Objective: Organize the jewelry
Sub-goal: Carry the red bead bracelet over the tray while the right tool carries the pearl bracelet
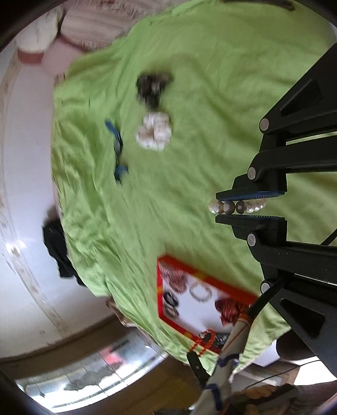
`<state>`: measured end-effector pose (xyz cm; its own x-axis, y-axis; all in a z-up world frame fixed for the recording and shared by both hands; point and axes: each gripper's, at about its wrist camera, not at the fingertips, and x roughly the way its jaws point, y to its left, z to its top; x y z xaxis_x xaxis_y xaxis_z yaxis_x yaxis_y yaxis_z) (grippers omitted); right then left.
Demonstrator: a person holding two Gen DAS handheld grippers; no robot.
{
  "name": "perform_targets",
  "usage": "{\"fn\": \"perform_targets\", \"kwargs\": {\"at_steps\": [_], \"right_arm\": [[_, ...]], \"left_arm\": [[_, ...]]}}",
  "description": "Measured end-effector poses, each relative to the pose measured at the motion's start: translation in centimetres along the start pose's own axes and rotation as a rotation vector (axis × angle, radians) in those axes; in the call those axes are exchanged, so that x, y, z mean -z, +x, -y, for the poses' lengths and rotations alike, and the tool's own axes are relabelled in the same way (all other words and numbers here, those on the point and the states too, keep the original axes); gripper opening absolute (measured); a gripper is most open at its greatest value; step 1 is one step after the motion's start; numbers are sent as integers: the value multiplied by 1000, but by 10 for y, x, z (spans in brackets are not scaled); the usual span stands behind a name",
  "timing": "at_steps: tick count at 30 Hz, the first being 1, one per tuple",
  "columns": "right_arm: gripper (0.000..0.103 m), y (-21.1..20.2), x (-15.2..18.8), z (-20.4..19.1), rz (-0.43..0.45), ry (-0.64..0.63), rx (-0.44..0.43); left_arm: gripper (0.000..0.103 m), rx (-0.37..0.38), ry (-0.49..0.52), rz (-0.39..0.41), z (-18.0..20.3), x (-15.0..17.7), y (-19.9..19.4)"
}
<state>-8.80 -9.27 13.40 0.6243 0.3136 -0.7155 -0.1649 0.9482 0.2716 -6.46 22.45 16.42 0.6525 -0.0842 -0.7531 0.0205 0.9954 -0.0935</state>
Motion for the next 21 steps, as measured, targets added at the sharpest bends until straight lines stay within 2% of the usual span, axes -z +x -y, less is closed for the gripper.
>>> {"fn": "perform_targets", "kwargs": {"at_steps": [3, 12, 17, 19, 21], "right_arm": [[11, 19, -11, -29, -30, -46, -43], [11, 79, -47, -133, -96, -155, -180], [11, 123, -60, -191, -144, -167, -296], [11, 144, -60, -210, -175, -146, -361], [11, 171, -55, -224, -222, -133, -387]], "left_arm": [[7, -21, -32, -23, -28, -9, 16], [7, 53, -160, -117, -80, -30, 85], [7, 10, -213, -144, -110, -43, 115], [7, -2, -232, -157, -124, -46, 125], [7, -28, -241, -173, -135, -47, 134]]}}
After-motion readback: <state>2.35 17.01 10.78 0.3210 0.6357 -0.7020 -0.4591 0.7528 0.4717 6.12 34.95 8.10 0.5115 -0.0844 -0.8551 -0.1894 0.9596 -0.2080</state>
